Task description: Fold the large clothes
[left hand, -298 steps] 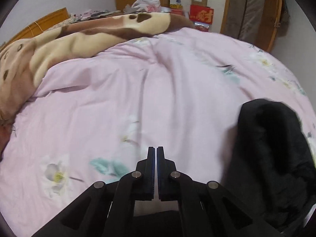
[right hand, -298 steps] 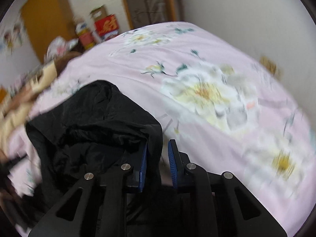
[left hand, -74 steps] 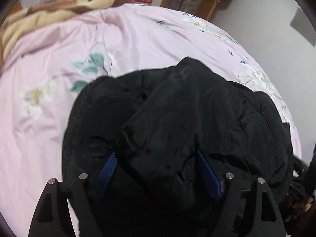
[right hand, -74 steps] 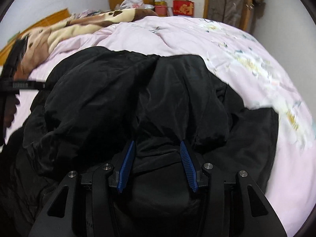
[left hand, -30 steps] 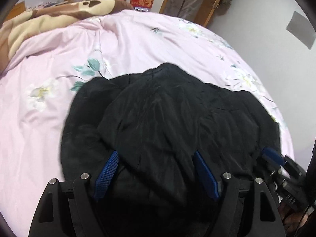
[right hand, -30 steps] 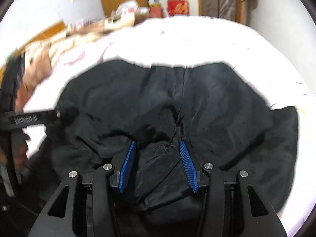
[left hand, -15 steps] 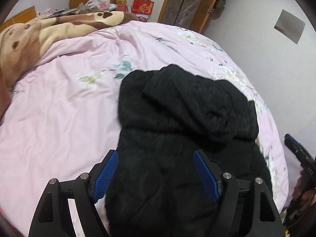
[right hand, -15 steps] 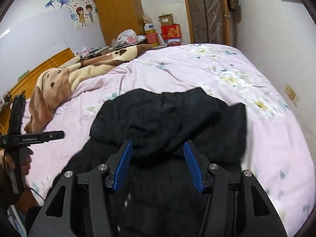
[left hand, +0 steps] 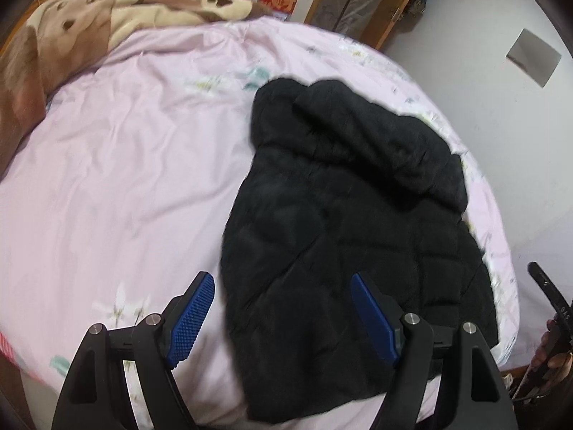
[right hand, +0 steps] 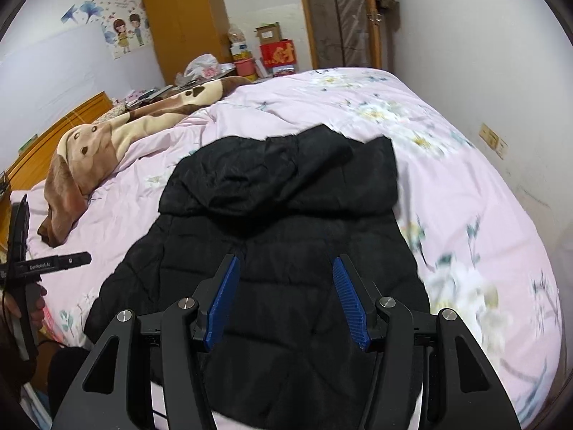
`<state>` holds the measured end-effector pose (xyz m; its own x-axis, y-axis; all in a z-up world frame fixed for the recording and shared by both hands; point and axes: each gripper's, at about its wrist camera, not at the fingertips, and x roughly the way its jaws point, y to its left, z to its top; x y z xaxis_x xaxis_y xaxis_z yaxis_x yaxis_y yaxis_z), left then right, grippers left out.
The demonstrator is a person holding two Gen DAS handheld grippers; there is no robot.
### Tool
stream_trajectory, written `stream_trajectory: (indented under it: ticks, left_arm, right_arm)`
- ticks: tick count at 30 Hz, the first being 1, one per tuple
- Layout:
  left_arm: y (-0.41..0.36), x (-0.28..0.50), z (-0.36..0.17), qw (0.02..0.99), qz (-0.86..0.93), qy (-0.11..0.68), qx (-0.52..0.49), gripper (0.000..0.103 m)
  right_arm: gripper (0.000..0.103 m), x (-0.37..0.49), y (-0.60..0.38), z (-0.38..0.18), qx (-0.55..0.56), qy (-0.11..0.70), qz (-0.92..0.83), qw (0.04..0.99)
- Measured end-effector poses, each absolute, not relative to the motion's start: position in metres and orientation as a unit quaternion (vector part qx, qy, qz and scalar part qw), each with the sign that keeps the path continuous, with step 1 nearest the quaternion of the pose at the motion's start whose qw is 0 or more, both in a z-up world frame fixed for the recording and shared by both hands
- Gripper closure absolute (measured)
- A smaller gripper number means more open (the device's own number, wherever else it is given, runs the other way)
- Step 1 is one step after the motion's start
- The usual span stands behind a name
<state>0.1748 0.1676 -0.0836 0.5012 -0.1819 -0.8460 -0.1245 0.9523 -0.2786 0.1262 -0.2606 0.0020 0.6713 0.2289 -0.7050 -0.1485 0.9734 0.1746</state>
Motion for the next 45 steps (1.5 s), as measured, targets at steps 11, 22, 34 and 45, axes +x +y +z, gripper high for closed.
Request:
stream_trajectory:
  ticks: [11,22,34,45]
  left_arm:
    - [0.17,0.144,-0.142,0.816,-0.004,0.542,-0.203,0.025]
    - [0.15,0.146,-0.169,0.797,-0.009,0.572,-0.193,0.025]
    - [0.128,0.137,-0.136,0.819,-0.026,0.554,-0.148,0.068]
    - [0.13,0.111,-0.09,0.837,-0.058,0.522,-0.155,0.081]
  right_arm:
    - [0.044,0.069,-0.312,-0.055,0.063,0.436,0.02,0.897]
    - [0.032,0.066,-0.346,-0.099,0.102,0.488,-0.006,0.867]
    - [0.062,0.067,-0.332,-0.1,0.092,0.5,0.007,0.861]
    - [0.087,0.044,-0.328,-0.047,0.094,0.45,0.049,0.887]
